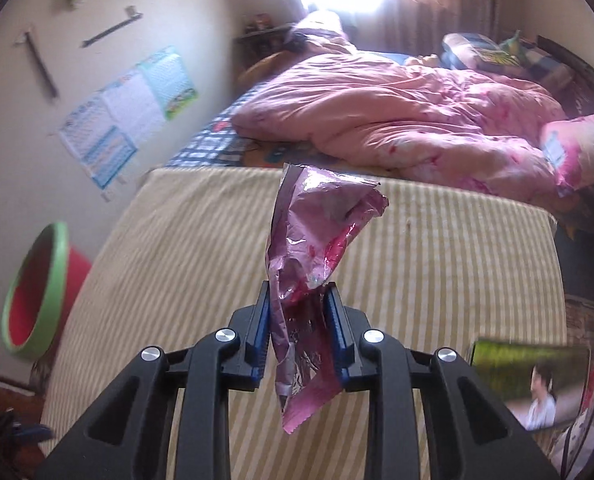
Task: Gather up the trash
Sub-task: 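Grasp the pink foil bag with the right tool and lift it, then carry the pink foil bag and yellow wrapper over the bucket with both tools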
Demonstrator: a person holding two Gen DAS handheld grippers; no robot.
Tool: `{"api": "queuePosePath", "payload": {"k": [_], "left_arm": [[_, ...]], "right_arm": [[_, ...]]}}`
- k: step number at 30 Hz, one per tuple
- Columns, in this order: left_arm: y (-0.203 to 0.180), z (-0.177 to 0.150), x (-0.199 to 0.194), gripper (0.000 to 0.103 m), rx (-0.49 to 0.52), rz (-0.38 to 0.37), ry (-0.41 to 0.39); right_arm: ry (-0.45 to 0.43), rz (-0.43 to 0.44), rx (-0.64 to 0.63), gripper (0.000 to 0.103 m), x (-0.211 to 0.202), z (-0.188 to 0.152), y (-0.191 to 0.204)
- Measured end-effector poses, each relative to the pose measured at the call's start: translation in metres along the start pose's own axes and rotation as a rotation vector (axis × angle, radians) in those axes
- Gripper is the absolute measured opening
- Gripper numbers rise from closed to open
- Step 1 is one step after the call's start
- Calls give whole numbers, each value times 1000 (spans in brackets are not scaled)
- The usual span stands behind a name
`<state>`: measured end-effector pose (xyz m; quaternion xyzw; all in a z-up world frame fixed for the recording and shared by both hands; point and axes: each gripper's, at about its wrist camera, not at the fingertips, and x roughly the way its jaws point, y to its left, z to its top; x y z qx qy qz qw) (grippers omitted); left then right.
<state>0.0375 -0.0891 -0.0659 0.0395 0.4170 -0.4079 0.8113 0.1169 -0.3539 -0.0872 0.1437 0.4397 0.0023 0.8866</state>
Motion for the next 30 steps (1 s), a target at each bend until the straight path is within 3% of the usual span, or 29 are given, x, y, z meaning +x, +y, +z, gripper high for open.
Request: {"api": "queuePosePath", "payload": {"k": [3,7,9,10,11,14,20,30], "left_arm": [[-22,-8,21,74,73,-74,78],[-39,-24,51,74,142,-105,206],[-41,-33,63,65,150,-95,248],[-41,-35,69,50,146,-85,273],[-41,-38,72,42,144,-71,277],[-37,-38,69,32,106,-73,270],[-7,-30,51,31,3,-3,203],[43,0,1,31,-153,159,23]], "right_arm": [[13,42,7,26,-12,-21,6],[19,63,-2,27,-25,-38,15],[13,62,-18,27,-30,-45,21],[10,62,-28,27,-32,-45,24],[6,66,-35,27,-34,-45,27],[-11,76,-52,27,-37,-42,33],[-45,110,-79,27,-48,-41,52],[-73,145,-103,27,-58,-40,79]]}}
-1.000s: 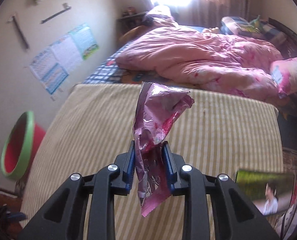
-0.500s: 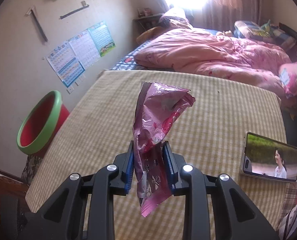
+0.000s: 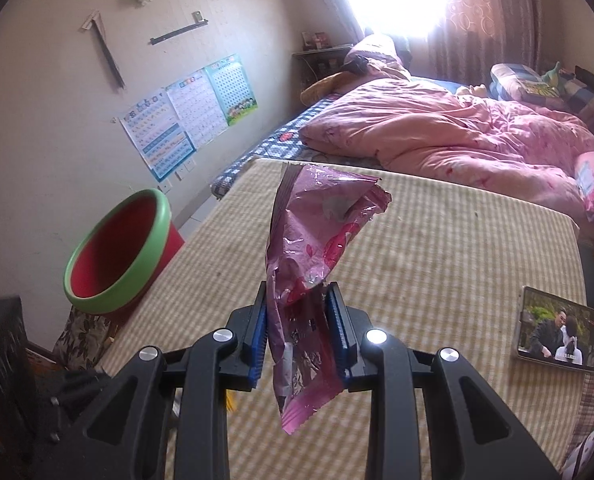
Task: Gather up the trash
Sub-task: 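Carry the pink foil bag and yellow wrapper over the bucket with both tools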
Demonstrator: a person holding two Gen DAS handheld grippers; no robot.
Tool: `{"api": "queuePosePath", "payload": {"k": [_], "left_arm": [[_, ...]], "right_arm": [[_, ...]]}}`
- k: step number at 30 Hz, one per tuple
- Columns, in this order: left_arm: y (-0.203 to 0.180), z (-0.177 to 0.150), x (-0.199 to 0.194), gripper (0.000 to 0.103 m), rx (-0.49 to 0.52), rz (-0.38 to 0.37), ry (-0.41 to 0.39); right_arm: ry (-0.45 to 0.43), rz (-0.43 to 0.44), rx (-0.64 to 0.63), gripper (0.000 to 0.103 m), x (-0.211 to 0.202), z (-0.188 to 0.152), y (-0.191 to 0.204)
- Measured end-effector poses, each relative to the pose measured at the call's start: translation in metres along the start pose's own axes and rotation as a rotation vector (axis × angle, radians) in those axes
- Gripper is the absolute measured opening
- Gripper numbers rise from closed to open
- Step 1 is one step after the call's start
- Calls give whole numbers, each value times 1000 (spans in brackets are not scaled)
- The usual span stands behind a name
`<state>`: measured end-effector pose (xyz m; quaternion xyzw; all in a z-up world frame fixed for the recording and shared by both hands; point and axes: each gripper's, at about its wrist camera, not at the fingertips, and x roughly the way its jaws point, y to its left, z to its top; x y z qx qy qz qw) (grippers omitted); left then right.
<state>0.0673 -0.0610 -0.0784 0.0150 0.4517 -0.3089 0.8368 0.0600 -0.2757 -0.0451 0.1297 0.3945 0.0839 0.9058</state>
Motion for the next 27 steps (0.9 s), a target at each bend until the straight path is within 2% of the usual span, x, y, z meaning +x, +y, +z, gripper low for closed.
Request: {"api": "queuePosePath", "payload": {"k": [7,27], "left_arm": [[25,8,-11,31,-73,63,-52],[73,2,-39,31,-145,92,-82]], "right_arm": [[9,25,-14,27,7,-2,17],[30,53,-49,27,23,-5,58]]}}
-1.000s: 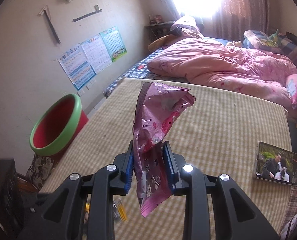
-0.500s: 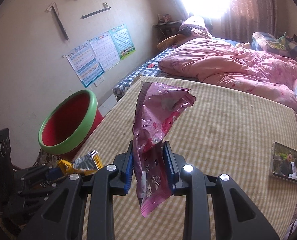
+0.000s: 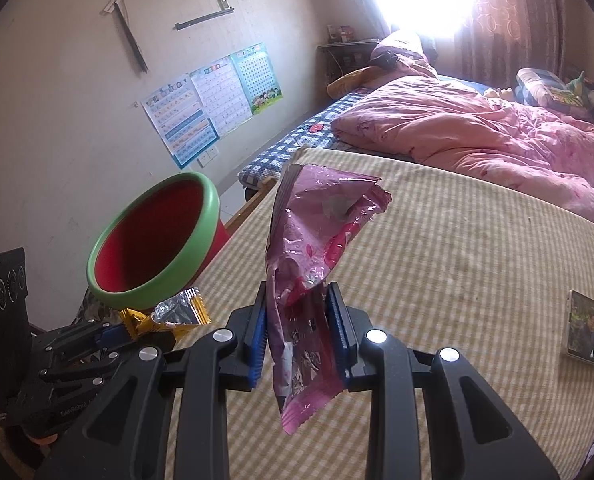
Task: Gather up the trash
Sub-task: 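Carry the pink foil bag and yellow wrapper over the bucket with both tools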
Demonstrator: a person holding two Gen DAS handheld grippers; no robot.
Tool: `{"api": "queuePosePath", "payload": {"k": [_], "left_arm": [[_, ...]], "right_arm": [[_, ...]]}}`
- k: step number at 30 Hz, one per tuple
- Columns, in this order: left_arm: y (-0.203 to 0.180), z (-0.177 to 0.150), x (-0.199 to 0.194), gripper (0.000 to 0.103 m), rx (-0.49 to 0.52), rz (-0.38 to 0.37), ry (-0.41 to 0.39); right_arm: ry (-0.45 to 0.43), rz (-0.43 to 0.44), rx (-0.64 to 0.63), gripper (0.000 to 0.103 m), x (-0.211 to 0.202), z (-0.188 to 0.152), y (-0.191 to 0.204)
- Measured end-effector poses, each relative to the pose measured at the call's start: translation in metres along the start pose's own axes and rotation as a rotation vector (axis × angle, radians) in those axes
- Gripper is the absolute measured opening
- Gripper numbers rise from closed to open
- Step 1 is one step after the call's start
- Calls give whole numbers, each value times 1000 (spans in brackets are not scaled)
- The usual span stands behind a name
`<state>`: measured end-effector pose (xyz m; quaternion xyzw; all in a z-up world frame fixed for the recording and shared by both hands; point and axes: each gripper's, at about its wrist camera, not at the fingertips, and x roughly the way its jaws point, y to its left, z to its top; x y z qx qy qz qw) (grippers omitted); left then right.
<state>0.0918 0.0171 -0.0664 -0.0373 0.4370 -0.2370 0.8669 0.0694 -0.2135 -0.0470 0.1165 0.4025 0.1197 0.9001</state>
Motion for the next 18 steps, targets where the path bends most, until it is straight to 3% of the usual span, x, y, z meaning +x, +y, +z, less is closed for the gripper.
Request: {"api": "queuePosePath", "payload": {"k": [18], "left_arm": [[38,12,-20,31,13,-17,-36]], "right_arm": [[-3,-21,0,28,17,6,39]]}}
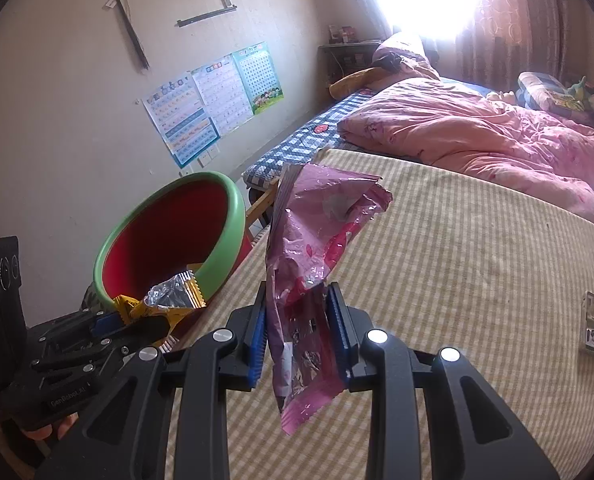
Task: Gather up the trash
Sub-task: 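Carry the pink foil bag and yellow wrapper over the bucket with both tools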
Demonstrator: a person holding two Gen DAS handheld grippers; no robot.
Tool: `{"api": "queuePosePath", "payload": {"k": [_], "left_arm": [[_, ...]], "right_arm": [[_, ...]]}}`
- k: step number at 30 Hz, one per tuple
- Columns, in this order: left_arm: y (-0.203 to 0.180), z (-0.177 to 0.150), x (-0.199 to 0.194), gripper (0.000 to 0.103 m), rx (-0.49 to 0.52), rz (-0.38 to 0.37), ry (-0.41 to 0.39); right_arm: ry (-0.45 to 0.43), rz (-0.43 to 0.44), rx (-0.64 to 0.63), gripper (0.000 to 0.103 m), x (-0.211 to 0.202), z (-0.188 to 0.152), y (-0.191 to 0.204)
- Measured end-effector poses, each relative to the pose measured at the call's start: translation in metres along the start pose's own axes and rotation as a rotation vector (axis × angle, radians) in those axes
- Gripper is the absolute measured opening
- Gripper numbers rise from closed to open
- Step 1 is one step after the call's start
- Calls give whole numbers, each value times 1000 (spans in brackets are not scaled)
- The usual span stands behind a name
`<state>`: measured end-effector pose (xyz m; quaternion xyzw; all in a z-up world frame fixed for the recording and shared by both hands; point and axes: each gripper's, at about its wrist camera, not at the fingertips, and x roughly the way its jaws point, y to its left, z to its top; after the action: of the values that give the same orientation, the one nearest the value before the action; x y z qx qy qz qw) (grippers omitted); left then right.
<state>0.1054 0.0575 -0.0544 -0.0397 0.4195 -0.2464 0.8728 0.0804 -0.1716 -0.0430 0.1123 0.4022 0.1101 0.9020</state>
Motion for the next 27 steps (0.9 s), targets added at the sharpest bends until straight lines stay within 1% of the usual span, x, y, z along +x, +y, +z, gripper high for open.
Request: {"api": "queuePosePath", "payload": {"k": [12,27], "left_arm": [[26,14,-8,31,16,-16,-22],[67,29,-21,32,-20,36,-66]], "right_arm": [[-14,-23,11,28,7,6,21],[-17,-15,-4,28,19,11,48]]}}
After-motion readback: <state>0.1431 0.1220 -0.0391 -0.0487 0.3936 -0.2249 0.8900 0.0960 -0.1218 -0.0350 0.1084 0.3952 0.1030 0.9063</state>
